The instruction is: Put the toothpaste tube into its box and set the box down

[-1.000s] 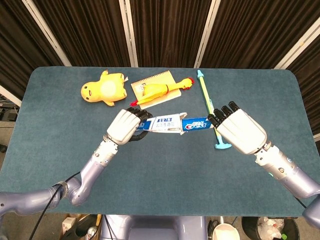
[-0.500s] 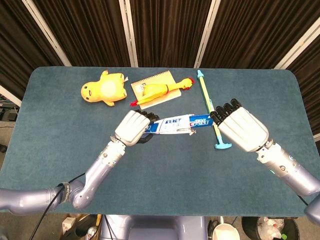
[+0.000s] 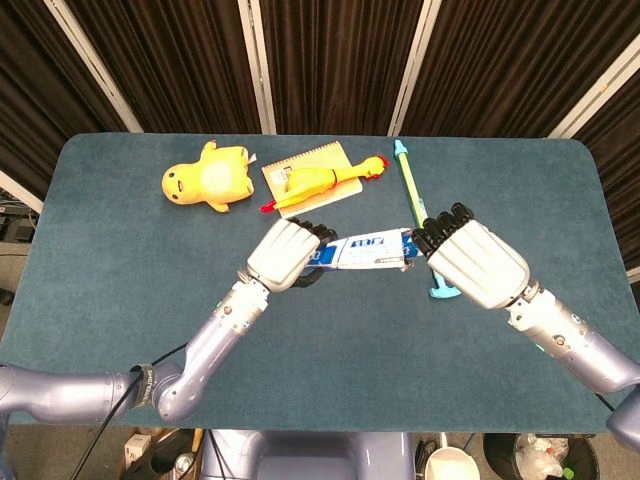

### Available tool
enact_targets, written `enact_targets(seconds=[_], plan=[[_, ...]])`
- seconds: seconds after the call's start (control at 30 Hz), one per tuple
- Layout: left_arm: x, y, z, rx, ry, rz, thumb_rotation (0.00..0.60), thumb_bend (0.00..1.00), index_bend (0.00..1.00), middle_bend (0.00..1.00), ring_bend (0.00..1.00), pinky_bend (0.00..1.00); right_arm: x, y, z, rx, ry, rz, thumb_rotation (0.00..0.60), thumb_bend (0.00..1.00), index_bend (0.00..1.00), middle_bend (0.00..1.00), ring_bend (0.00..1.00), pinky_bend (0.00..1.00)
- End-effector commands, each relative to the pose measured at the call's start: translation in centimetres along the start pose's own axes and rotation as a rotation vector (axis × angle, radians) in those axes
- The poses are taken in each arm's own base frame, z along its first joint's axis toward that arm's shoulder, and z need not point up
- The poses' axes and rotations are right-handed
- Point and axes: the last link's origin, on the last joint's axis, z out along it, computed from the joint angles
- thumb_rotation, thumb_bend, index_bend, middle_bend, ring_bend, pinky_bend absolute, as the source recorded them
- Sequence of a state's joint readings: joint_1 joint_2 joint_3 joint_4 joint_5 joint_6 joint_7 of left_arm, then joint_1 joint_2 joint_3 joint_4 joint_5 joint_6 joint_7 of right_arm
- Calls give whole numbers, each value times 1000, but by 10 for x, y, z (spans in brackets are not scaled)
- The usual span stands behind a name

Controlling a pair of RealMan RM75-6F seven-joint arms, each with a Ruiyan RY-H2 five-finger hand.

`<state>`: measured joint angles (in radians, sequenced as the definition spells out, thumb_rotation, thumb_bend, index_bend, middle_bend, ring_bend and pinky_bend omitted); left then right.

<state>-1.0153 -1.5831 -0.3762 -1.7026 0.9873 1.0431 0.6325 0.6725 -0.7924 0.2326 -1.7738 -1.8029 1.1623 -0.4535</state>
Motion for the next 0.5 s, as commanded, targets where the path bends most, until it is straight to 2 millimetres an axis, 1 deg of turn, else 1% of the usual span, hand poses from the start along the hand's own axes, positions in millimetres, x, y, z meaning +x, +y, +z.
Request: enact_targets(seconds=[0.03,0.23,0.5], plan=[[-1,4,3,-2,1,-1,600,387,427,519,486,526,0,0,0,1,4,1,600,448,810,713,617,542],[-5,13,7,-9,10,-6,600,387,428,520,486,526,-1,1,-1,-2,9,-5,600,448,810,713,616,542],[-16,16,11,16,62,-40,600,387,427,519,486,526,0,6,-2,-17,30,-28,600,448,808,713,616,541]])
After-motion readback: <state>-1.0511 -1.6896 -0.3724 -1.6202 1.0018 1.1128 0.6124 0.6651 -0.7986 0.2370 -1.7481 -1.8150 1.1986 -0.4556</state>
